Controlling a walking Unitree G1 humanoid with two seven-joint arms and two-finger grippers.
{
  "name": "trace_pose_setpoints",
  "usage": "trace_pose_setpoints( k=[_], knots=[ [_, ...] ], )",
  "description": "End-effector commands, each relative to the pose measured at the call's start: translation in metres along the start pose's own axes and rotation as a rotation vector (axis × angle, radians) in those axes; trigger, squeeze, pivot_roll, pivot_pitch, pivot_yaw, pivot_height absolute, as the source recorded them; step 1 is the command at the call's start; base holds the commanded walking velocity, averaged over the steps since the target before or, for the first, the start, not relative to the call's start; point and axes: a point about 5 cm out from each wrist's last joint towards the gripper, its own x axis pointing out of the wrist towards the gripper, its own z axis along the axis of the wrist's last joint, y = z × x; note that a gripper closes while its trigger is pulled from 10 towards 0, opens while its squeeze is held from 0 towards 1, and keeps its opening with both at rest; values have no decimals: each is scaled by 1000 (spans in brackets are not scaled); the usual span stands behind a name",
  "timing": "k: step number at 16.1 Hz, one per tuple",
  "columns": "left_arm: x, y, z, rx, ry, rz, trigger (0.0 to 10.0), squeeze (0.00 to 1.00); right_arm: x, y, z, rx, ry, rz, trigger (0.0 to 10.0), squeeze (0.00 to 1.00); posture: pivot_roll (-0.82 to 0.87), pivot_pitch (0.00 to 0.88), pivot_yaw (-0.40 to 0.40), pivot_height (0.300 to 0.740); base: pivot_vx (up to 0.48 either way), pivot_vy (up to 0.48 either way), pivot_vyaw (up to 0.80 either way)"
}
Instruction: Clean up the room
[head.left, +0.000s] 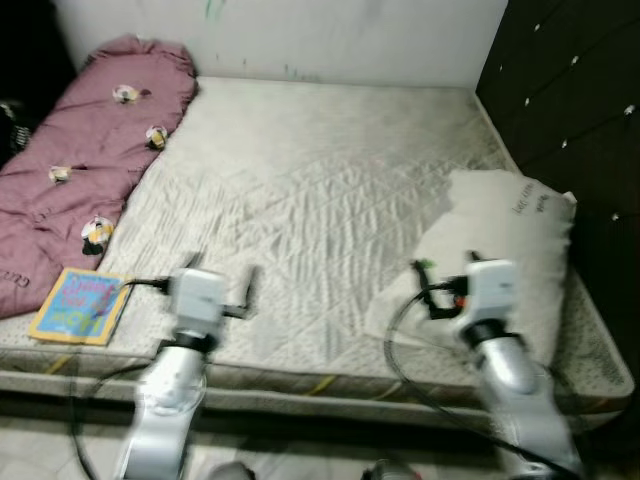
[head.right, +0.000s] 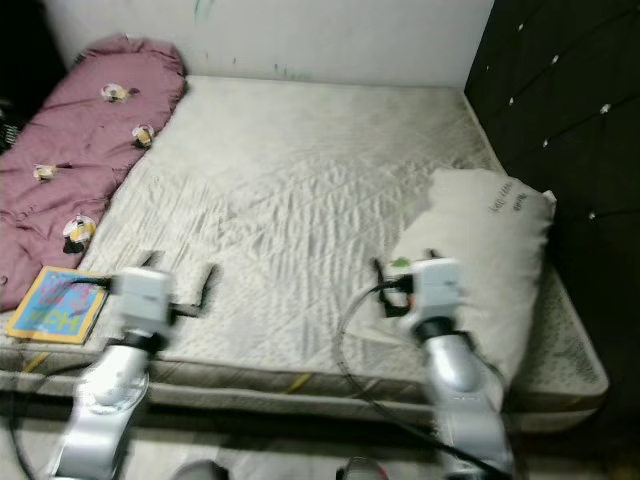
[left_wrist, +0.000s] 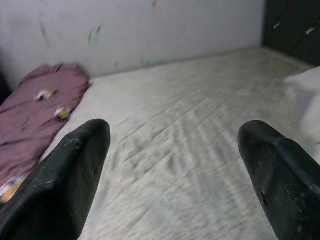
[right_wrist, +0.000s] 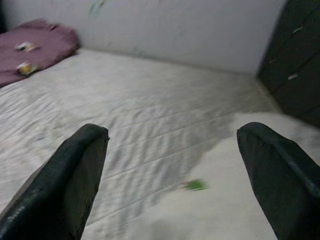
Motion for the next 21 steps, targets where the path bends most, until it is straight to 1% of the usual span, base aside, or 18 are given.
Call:
trace_pose_setpoints(
  k=[1, 5, 7, 8, 12, 14, 15, 17, 18, 19, 21],
  knots=[
    [0, 10, 1, 18, -1, 27, 10000, 0, 2, 6, 4, 11, -16, 12, 10000, 0, 12, 8, -5, 740, 0, -379, 0],
    [5, 10, 2, 21, -11, 27, 10000, 0, 7, 5, 7, 2, -26, 11, 10000, 0, 16, 0, -14, 740, 0, -382, 0],
    [11, 14, 9, 34, -39, 23, 10000, 0, 11, 6, 13, -4, -45, 9, 10000, 0, 15, 0, -4, 740, 0, -381, 0],
    [11, 17, 10, 44, -41, 28, 10000, 0, 10, 7, 14, -7, -50, 4, 10000, 0, 14, 0, 11, 740, 0, -274, 0],
    [6, 23, 3, 30, -10, 43, 10000, 0, 0, 9, 4, 8, -30, -17, 10000, 0, 2, 0, 38, 740, 0, 0, 0],
    [6, 20, -1, 23, -4, 58, 10000, 0, -3, 9, -1, 11, -14, -21, 10000, 0, -5, 0, 44, 740, 0, 0, 0],
    [7, 15, -1, 18, -8, 42, 10000, 0, -1, 9, 1, 12, -24, -26, 10000, 0, -11, 0, 52, 740, 0, 0, 0],
    [11, 11, 0, 3, -9, 24, 10000, 0, 1, 5, 3, 13, -39, -52, 10000, 0, -22, 0, 68, 740, 0, 0, 0],
    [14, 10, 0, 6, -10, 21, 10000, 0, 1, 3, 3, 13, -41, -63, 10000, 0, -30, 0, 78, 740, 0, 0, 0],
    [16, 9, 1, 26, -21, 8, 10000, 0, 1, 2, 3, 12, -41, -65, 10000, 0, -35, 0, 82, 740, 0, 0, 0],
    [16, 8, 1, 23, -19, 10, 10000, 0, 1, 3, 2, 2, -35, -45, 10000, 0, -21, 0, 59, 740, 0, 0, 0]
  ],
)
